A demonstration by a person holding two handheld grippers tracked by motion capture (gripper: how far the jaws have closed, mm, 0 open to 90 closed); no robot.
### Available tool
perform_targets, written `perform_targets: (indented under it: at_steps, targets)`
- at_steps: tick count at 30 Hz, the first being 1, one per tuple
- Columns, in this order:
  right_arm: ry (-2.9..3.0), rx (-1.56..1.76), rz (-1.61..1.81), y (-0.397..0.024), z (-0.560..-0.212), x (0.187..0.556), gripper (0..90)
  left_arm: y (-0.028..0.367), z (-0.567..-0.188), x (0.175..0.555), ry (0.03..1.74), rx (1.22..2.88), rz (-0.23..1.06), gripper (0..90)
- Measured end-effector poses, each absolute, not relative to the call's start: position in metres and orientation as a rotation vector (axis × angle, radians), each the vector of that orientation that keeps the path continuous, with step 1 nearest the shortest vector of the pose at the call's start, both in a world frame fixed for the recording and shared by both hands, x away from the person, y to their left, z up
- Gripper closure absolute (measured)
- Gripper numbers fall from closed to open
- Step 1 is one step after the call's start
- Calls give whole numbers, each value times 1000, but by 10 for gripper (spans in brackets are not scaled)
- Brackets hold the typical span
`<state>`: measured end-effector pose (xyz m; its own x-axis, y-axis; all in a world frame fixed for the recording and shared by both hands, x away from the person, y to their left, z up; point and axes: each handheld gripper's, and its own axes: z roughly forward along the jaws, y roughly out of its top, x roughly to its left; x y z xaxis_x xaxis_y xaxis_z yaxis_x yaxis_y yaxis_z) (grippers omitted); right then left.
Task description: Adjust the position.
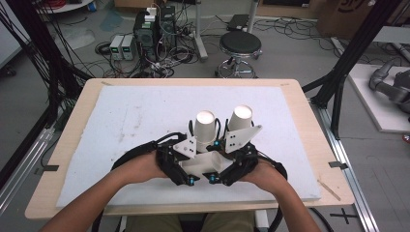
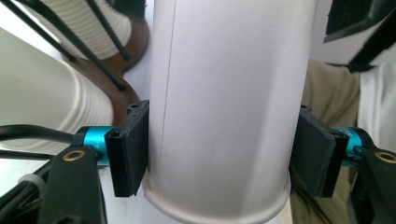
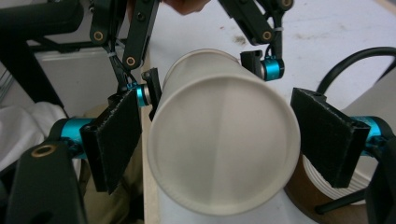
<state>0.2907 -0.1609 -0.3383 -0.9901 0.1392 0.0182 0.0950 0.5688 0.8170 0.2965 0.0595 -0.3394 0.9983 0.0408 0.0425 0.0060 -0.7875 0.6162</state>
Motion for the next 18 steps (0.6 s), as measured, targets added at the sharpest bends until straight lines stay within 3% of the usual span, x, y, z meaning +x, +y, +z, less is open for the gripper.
perform_targets:
  at_steps: [8, 9, 18]
  targets:
    - [2808, 139, 1307, -152, -344, 292, 200, 54, -344, 297, 21, 2526, 42, 288]
    - [2827, 114, 1293, -150, -345, 292, 292, 54, -345, 297, 19, 2531, 40, 288]
    - [2865, 113, 1245, -150, -349, 296, 344, 55, -354, 298, 19, 2498, 22, 288]
